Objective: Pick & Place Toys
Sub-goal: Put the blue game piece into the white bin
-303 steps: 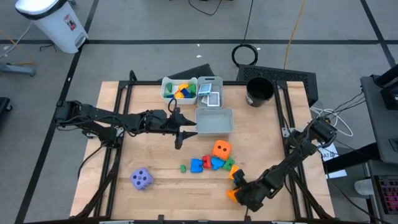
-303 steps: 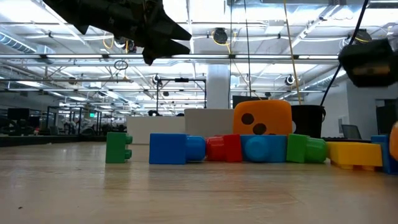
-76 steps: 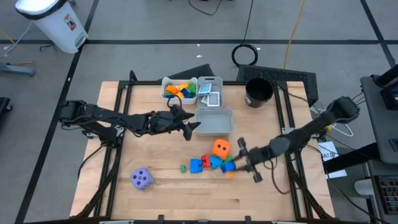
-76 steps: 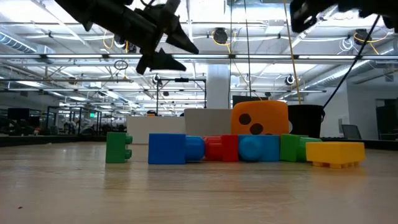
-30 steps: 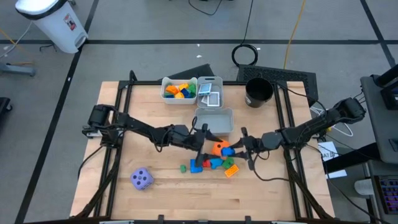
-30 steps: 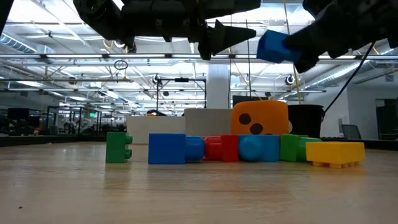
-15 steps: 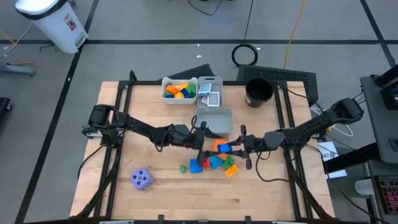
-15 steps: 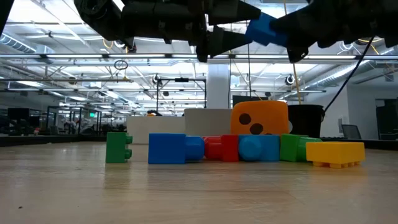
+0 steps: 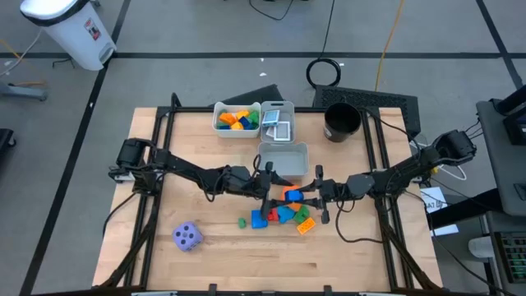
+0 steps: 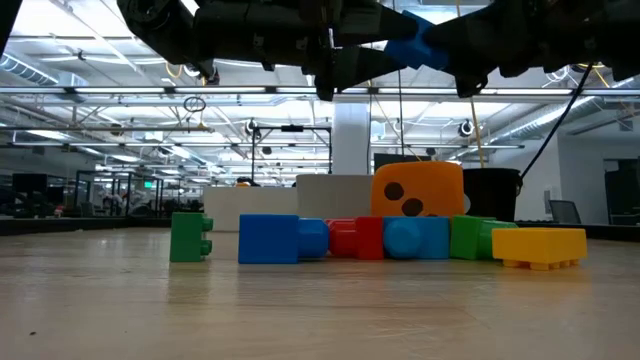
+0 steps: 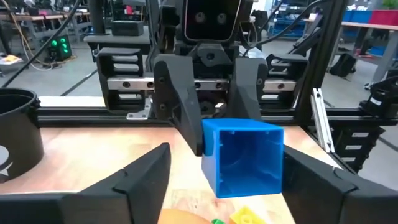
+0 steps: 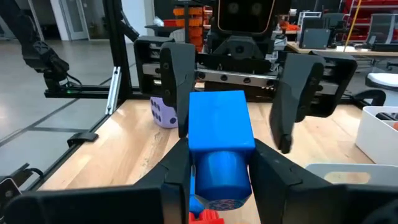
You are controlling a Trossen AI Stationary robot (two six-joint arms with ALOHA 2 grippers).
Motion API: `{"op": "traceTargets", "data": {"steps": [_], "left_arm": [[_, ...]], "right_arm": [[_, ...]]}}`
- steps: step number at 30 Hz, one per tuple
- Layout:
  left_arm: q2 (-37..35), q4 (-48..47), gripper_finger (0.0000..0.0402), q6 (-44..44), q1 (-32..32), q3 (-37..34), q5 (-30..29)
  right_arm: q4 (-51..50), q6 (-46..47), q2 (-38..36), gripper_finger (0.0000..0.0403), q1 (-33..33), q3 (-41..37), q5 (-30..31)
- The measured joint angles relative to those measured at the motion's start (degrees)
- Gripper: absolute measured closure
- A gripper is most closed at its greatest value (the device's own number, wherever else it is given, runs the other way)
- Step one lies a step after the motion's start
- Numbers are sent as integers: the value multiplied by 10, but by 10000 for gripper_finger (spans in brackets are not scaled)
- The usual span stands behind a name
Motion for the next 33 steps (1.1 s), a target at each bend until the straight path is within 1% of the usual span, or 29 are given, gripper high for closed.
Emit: {"op": "traceTargets", "data": {"steps": [4, 7, 10, 12, 15, 16, 17, 20, 21, 22, 24, 27, 30, 33], "left_arm": [[0, 0, 171, -5, 0, 0, 2], [0, 0, 222, -4, 0, 1, 3], [0, -6, 276, 9, 0, 8, -1], [-2, -9, 278, 21, -1, 12, -19], [-32, -39, 278, 31, 1, 13, -78], [-51, -63, 278, 33, 1, 14, -99], [-68, -86, 278, 34, 2, 14, -146], [-111, -139, 278, 39, 11, 16, -251], [-123, -156, 278, 43, 13, 13, -279], [-134, -170, 278, 47, 16, 8, -294], [-153, -181, 278, 42, 34, -2, -307], [-179, -199, 278, 1, 85, -24, -331], [-182, -219, 278, -61, 143, -54, -328], [-176, -224, 278, -141, 205, -84, -324]], "right_arm": [[1, 0, 0, 314, 0, 0, 2], [1, 1, 0, 311, 0, 0, 5], [0, 3, -1, 294, 0, -1, 6], [-5, 19, -3, 274, 0, -1, 9], [-34, 50, -19, 238, -1, 1, 38], [-54, 58, -29, 226, -1, 1, 41], [-78, 63, -39, 214, 0, 0, 34], [-141, 61, -77, 185, 3, -1, 16], [-146, 62, -89, 177, 5, -1, 17], [-156, 63, -99, 170, 4, 1, 21], [-177, 63, -114, 161, 10, -1, 19], [-185, 68, -129, 156, 16, -1, 18], [-193, 65, -129, 154, 20, 0, 22], [-193, 63, -128, 154, 20, 0, 23]]}}
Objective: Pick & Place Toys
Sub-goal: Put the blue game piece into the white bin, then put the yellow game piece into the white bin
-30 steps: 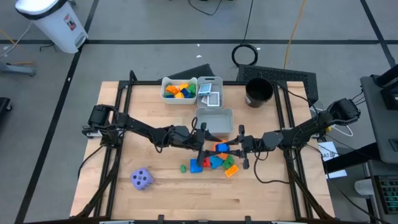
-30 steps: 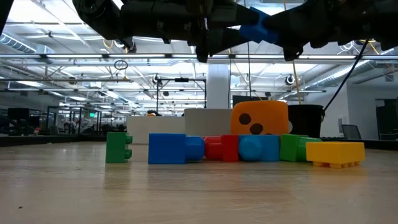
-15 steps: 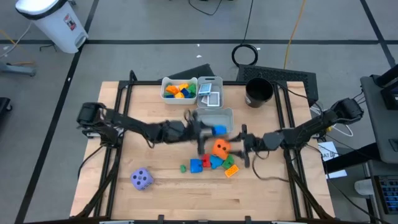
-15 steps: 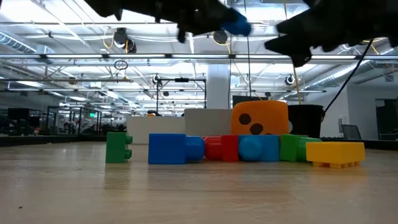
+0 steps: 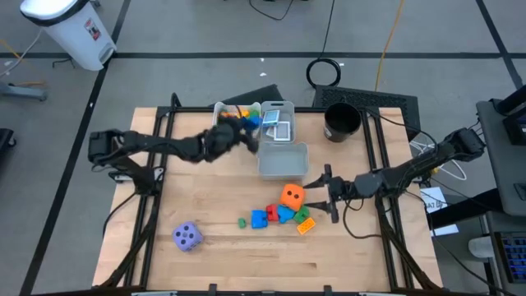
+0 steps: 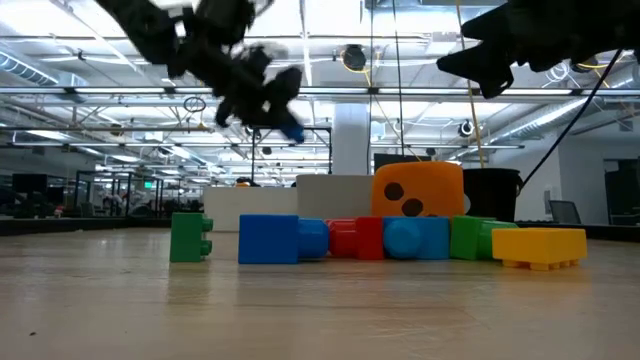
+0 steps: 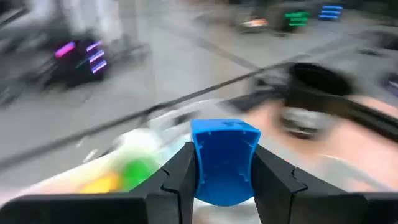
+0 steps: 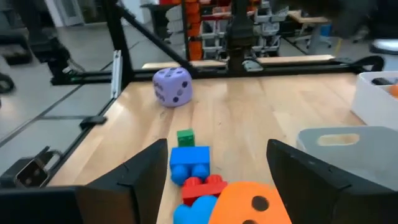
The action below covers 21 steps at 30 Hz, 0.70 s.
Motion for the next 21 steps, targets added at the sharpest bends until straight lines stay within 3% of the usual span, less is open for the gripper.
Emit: {"op": "traceTargets", "data": {"steps": [4, 9, 16, 21], "left_arm": [[18, -9, 278, -75, 63, -33, 6], [37, -11, 271, -94, 108, -41, 11], [41, -16, 121, -93, 114, -41, 23], [41, -16, 41, -79, 112, -41, 95]], "right_arm": [[-3, -2, 1, 154, -1, 0, 0], [1, -20, 1, 159, -2, 0, 1], [0, -21, 1, 154, -2, 0, 1], [-12, -16, 1, 152, 1, 0, 0]]}}
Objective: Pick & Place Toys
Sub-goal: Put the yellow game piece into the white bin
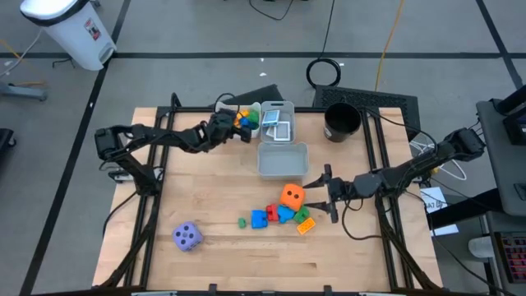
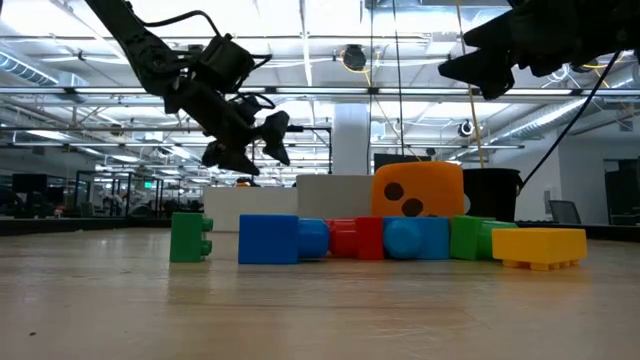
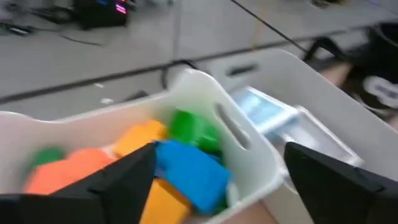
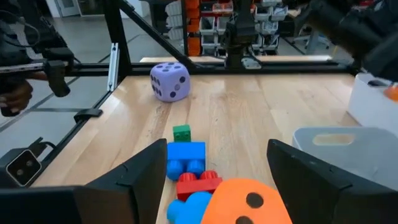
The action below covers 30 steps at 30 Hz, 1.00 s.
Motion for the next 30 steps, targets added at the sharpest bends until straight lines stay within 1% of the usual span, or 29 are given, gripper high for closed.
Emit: {"op": "traceTargets", "data": {"steps": [3, 4, 6, 8, 11, 14, 19, 23, 24, 27, 30], "left_arm": [[0, 0, 13, -2, -5, 0, 58], [0, -2, 8, -1, -9, 0, 77], [0, -5, 5, -9, -19, 0, 109], [0, -6, 8, -30, -32, 0, 125], [0, -5, 11, -46, -53, 0, 125], [0, -2, 11, -45, -74, 0, 122], [0, -1, 11, -37, -100, 0, 118], [0, 0, 11, -28, -113, 0, 116], [0, 0, 11, -28, -115, 0, 114], [0, 1, 11, -27, -120, 0, 100], [0, 2, 11, -27, -122, 0, 85]], "right_arm": [[-22, 14, 2, 151, 11, 0, -2], [-31, 14, 4, 151, 17, 0, -12], [-50, 14, 16, 151, 30, 0, -36], [-58, 14, 37, 151, 48, 0, -52], [-57, 14, 85, 151, 74, 0, -58], [-46, 24, 140, 151, 89, 0, -41], [-17, 42, 228, 151, 92, 0, -44], [-7, 36, 275, 151, 78, 1, -46], [-3, 40, 284, 151, 74, 2, -57], [-12, 42, 302, 151, 68, 1, -118], [-13, 42, 303, 157, 68, 1, -136]]}}
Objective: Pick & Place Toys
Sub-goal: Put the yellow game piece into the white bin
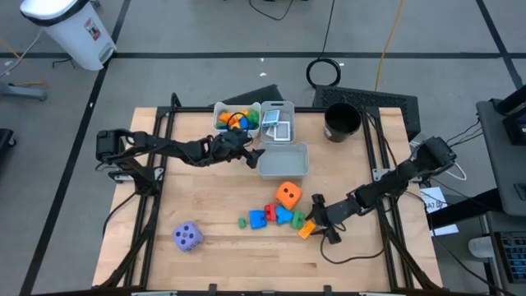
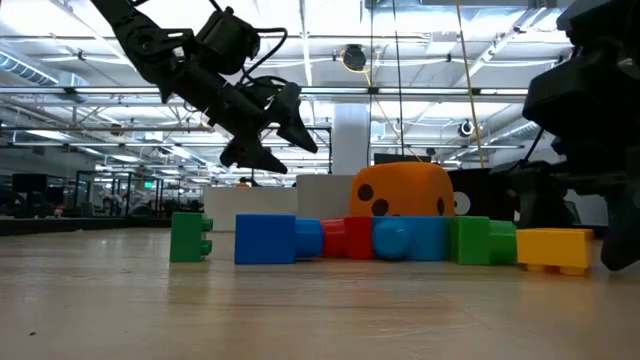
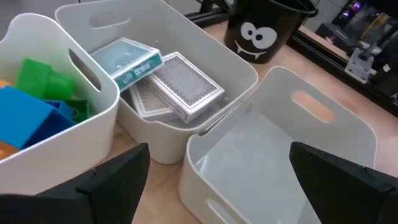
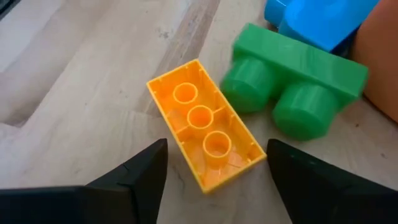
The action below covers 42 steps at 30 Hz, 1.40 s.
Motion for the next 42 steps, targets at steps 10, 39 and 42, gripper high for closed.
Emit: {"op": "traceTargets", "data": {"steps": [10, 39, 42], "left_arm": [[0, 0, 11, -1, -2, 0, -9], [0, 58, 11, -94, -52, 0, 71], [0, 103, 11, -93, -74, 0, 87]], "right_arm": [[1, -16, -2, 218, 0, -1, 0], [32, -115, -126, 290, 2, -1, 45], [42, -160, -152, 290, 1, -1, 119]]}}
